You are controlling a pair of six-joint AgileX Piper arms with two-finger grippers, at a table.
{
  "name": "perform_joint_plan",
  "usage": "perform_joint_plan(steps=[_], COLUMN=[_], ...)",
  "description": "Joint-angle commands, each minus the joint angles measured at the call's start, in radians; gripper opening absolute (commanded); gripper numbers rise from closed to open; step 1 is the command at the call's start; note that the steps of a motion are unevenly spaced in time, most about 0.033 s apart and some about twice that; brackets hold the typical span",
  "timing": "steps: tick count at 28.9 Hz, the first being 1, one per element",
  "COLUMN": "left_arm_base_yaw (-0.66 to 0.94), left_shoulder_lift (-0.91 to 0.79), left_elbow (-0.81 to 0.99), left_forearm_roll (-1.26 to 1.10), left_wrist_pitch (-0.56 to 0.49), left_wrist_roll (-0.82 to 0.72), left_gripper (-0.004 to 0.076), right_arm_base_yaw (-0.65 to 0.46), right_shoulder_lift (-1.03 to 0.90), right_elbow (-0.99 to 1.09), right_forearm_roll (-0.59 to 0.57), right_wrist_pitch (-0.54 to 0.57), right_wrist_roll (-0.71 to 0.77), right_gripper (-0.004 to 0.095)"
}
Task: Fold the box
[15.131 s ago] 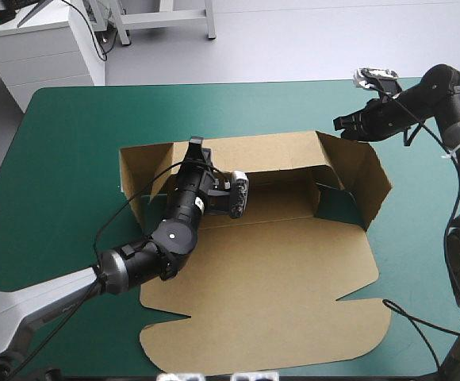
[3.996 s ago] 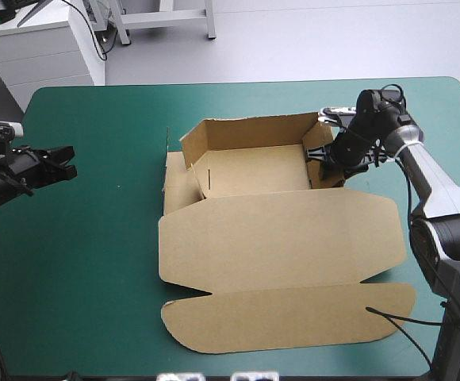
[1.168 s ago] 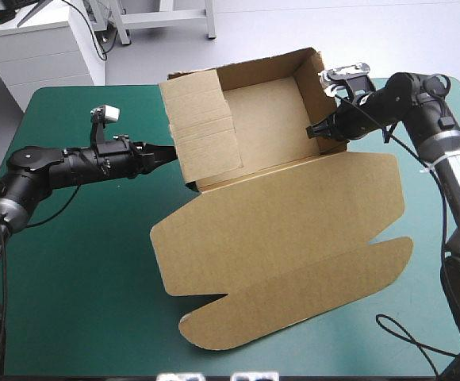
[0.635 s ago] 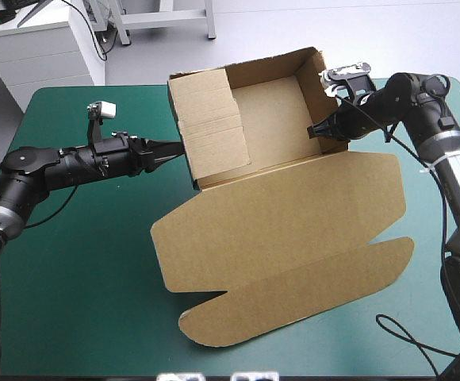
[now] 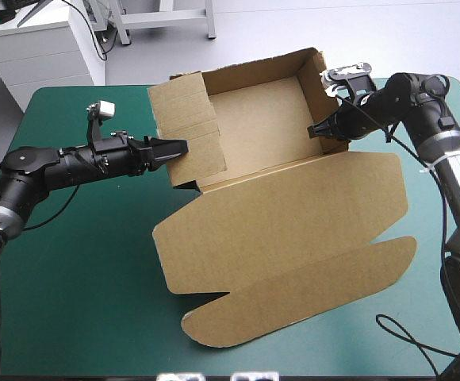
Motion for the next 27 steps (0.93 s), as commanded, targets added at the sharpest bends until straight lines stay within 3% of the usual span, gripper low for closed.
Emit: perform_joint_plan(steps=[1,4,11,20,27], left_arm_base_yaw=[-0.006,-0.024,-0.180,-0.399,-0.473], left_shoulder_lift=[-0.036,-0.036,-0.036,-0.036,-0.036], left_elbow=[-0.032,-0.057,-0.216,-0.230,-0.230], left_forearm_roll=[-0.041,0.064,0.470,1.017,1.356], left_wrist_pitch=[0.012,0.002,-0.159,-0.349,-0.359], left_wrist_roll=[-0.032,-0.083,-0.491,-1.014,-1.348], left_gripper=[0.0531,0.0531,0.0531,0.0531,0.0529], right_arm_base_yaw=[0.000,0.000,0.000,0.000,0.025], right_shoulder_lift=[-0.047,-0.047,-0.047,-0.047,-0.047], right_elbow=[-0.031,-0.031,-0.031,-0.031,-0.031], right_forearm_roll=[0.037,0.031,-0.008,-0.008,-0.015], right_wrist_pitch=[-0.047,-0.047,-0.047,-0.047,-0.050], right_wrist_roll=[0.012,0.012,0.029,0.034,0.035], right_gripper=[-0.0013,-0.0013,-0.0012,-0.0011,-0.0011])
